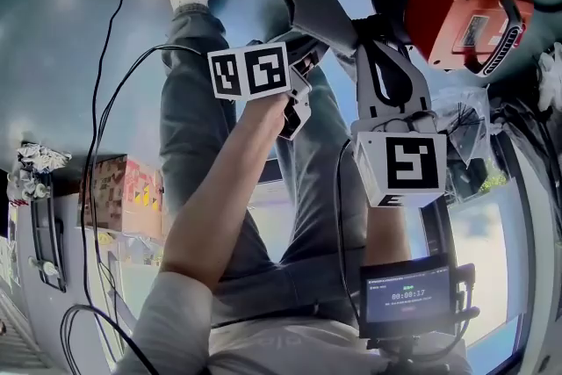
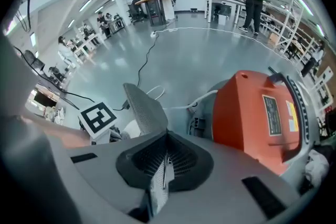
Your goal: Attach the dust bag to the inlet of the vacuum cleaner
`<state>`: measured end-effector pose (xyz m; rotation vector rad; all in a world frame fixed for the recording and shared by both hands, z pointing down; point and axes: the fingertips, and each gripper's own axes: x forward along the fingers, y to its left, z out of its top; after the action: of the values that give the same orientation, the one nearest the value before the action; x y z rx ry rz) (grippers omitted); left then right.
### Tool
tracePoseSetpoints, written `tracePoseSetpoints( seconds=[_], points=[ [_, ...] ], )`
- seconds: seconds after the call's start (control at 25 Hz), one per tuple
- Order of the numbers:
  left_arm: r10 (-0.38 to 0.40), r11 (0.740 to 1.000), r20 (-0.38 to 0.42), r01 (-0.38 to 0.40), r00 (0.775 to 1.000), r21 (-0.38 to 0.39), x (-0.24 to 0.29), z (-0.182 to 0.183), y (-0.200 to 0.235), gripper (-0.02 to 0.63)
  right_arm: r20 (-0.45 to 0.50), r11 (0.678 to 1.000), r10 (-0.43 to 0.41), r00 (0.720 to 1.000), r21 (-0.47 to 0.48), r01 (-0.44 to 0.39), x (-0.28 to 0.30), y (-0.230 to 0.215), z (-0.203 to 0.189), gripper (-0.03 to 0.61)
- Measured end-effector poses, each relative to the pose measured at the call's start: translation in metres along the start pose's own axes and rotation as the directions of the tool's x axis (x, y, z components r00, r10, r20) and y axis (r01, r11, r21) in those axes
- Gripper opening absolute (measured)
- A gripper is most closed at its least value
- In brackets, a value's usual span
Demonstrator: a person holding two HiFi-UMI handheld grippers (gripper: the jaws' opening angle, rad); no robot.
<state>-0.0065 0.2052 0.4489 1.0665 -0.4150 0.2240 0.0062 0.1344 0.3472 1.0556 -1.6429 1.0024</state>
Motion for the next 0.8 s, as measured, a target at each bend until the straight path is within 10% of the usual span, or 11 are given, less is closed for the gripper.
tracePoseSetpoints(
  seconds=[0.36, 0.64, 0.8],
  points=[
    [-0.14, 0.99, 0.13, 0.142, 0.982, -0.002, 0.003, 0.014, -0.014, 0.003, 0.002, 0.999, -0.012, 1.0, -0.04, 0.012, 0.0, -0.001, -0.006, 0.015],
    [-0.09, 0.994, 0.041, 0.087, 0.995, 0.072, 0.015, -0.001, -0.015, 0.003, -0.004, 0.998, 0.024, 1.0, -0.062, -0.024, 0.006, 0.006, 0.005, 0.015],
    [-0.134, 0.991, 0.16, 0.133, 0.978, 0.017, 0.002, 0.023, -0.02, 0.003, -0.065, 0.997, -0.006, 0.998, -0.073, 0.002, 0.005, 0.003, -0.001, 0.015]
  ],
)
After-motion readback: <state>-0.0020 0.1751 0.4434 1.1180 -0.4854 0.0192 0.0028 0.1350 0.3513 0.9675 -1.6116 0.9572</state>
